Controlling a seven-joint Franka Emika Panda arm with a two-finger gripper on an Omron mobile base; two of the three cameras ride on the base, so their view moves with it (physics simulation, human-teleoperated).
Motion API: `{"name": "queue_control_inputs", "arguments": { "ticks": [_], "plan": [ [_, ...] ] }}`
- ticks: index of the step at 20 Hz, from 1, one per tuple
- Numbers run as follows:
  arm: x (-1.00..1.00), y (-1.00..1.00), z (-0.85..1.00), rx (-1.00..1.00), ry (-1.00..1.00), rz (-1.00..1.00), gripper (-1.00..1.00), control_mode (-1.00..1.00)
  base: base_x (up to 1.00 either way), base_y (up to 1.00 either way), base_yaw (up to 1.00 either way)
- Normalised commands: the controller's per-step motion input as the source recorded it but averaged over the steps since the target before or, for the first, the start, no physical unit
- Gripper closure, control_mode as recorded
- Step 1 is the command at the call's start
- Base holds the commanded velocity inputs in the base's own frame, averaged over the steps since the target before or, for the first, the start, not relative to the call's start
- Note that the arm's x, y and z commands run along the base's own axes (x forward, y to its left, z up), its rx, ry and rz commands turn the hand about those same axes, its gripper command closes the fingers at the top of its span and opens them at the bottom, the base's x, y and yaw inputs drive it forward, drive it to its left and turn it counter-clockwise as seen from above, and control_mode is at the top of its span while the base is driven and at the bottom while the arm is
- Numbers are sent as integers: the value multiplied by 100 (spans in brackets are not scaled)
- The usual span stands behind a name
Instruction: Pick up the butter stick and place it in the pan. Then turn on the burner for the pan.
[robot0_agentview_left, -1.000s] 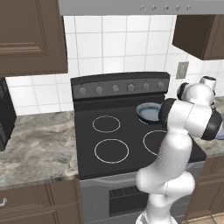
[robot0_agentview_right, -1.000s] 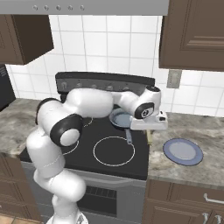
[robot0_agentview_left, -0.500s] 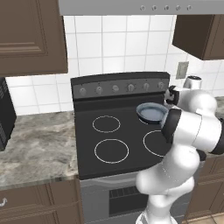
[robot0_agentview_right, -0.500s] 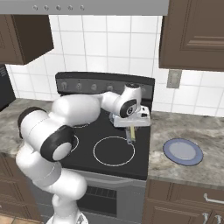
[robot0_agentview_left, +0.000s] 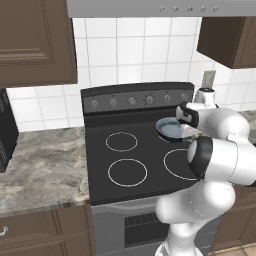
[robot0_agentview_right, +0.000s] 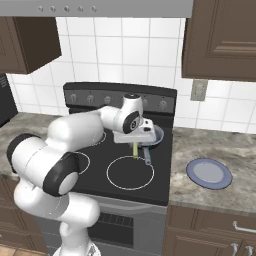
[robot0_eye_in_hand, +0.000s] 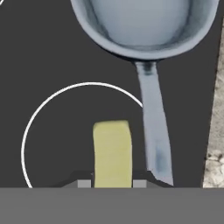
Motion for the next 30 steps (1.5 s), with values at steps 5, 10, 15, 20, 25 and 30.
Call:
{"name": "queue_control_inputs", "arguments": {
  "ticks": [5, 10, 15, 20, 25, 30],
  "plan": [
    [20, 29, 1, 0, 0, 0, 100, -100, 0, 0, 0],
    [43, 0, 0, 0, 0, 0, 100, -100, 0, 0, 0],
    [52, 0, 0, 0, 0, 0, 100, -100, 0, 0, 0],
    [48, 0, 0, 0, 0, 0, 100, -100, 0, 0, 0],
    [41, 0, 0, 0, 0, 0, 100, -100, 0, 0, 0],
    [42, 0, -2, 0, 0, 0, 100, -100, 0, 0, 0]
  ]
}}
